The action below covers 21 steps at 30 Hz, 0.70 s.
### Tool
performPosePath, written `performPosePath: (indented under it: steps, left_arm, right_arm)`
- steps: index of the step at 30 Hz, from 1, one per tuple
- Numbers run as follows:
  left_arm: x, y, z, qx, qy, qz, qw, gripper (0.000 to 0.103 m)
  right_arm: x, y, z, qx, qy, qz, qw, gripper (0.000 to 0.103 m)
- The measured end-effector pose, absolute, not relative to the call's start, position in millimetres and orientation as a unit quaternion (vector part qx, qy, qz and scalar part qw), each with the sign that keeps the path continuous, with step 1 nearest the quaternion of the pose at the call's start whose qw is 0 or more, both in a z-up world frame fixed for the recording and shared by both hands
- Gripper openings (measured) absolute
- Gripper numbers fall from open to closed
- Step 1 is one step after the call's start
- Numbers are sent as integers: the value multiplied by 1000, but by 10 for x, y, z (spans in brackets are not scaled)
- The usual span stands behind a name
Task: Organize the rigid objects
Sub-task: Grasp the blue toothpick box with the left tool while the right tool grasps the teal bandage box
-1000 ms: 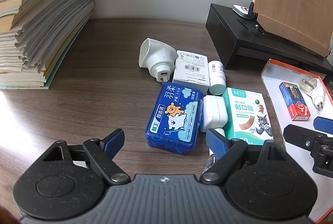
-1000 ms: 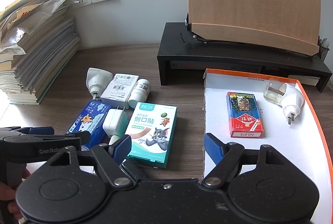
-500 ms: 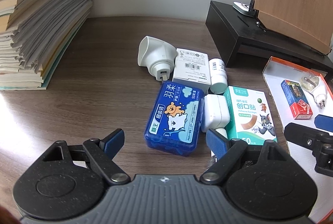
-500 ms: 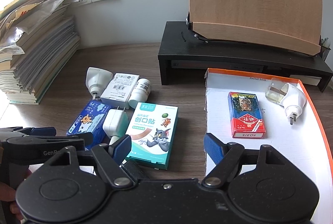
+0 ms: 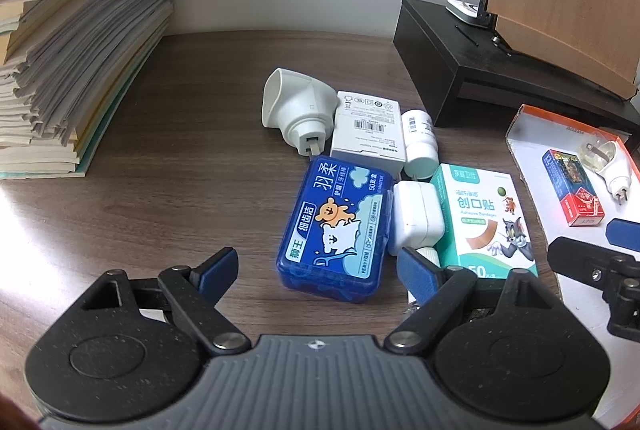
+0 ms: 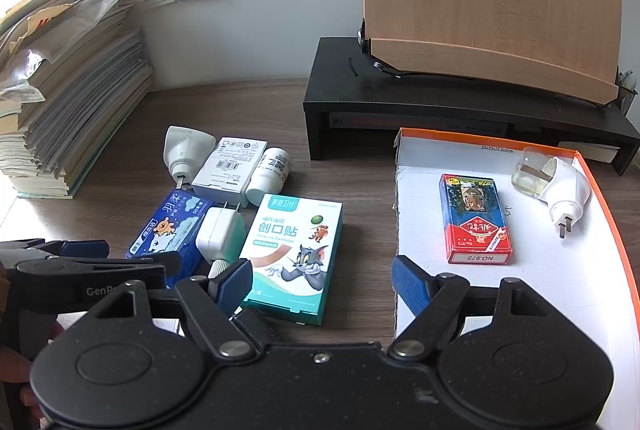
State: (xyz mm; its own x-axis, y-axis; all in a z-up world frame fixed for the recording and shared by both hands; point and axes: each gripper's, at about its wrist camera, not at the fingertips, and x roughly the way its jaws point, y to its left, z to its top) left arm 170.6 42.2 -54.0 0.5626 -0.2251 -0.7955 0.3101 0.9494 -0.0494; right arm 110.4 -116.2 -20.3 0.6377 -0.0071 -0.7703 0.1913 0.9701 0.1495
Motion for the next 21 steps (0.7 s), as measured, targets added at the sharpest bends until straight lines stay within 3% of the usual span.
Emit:
performPosePath:
  steps: [16,18,21]
  left_arm:
    - [1908,305,-737,68,453,-164,874,90]
    - [1927,309,-762,66,451,-166,874,75]
    - [1924,316,-759,62,443,-178,876,62]
  right_arm:
    - [1209,-1201,-313,118,436,-57,890,91]
    - [1243,-1190,-336,122,440,-55,888,91]
    - [1316,-1178,-380,133,447,-48,883,91]
